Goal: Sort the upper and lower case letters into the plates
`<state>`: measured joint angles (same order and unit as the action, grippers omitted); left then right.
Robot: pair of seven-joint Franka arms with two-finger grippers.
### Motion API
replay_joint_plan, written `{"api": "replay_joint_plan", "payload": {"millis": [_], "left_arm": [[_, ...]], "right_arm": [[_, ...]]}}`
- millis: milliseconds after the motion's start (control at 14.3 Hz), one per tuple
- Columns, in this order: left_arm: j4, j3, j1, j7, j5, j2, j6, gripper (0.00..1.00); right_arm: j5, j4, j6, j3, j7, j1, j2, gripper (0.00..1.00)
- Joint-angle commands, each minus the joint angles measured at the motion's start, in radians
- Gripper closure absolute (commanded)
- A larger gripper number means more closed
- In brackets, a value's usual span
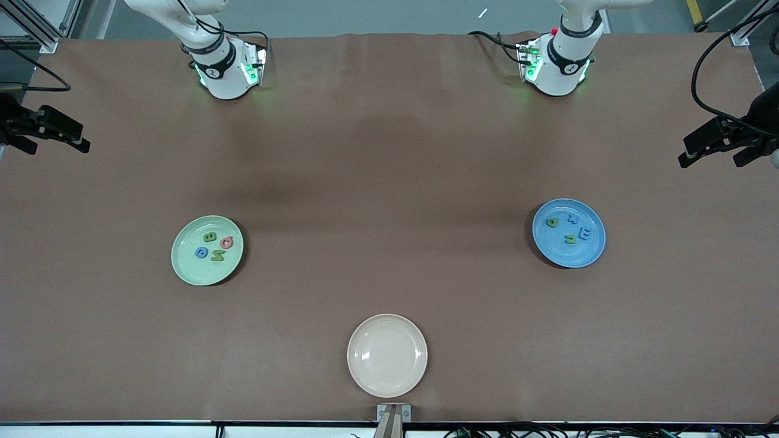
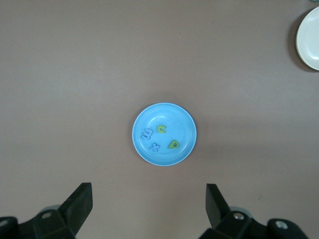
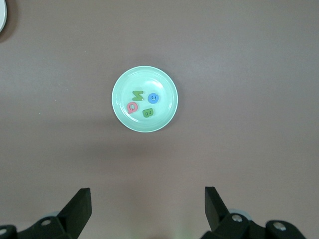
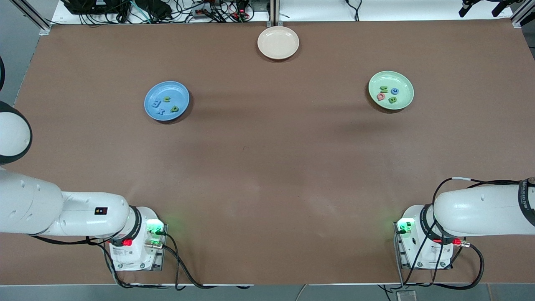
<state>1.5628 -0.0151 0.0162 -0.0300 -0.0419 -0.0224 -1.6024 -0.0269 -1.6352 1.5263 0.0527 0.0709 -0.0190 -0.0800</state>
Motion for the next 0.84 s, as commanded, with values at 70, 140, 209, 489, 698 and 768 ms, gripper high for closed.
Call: {"api": "replay_joint_plan", "payload": {"millis": [70,140,209,489,698,768], "left_arm": [[-0.029,0.006,0.002,-0.011,0.025,0.012,0.005,0.00],[-0.029,0.006,0.002,-0.011,0.022,0.012,0.005,0.00],[-0.029,0.006,0.001,-0.011,0.019,0.012,0.004,0.00],[-0.027,0.003,-0.004,-0.010,0.019,0.010,-0.010,0.00],[-0.029,0.001,-0.002,-0.010,0.020,0.009,-0.014,0.00],[-0.029,0.001,-0.002,-0.010,0.020,0.009,-0.014,0.00]], "right_arm": [[-0.016,-0.008,-0.001,-0.008,0.013,-0.016,-0.015,0.00],[-0.013,-0.008,-0.001,-0.008,0.016,-0.015,-0.017,0.00],[-0.008,-0.009,-0.003,-0.010,0.020,-0.015,-0.017,0.00],[-0.002,-0.009,-0.003,-0.008,0.062,-0.018,-0.018,0.00],[-0.002,-0.009,-0.008,-0.008,0.063,-0.018,-0.018,0.00],[-0.001,-0.011,-0.009,-0.007,0.061,-0.018,-0.020,0.00]]}}
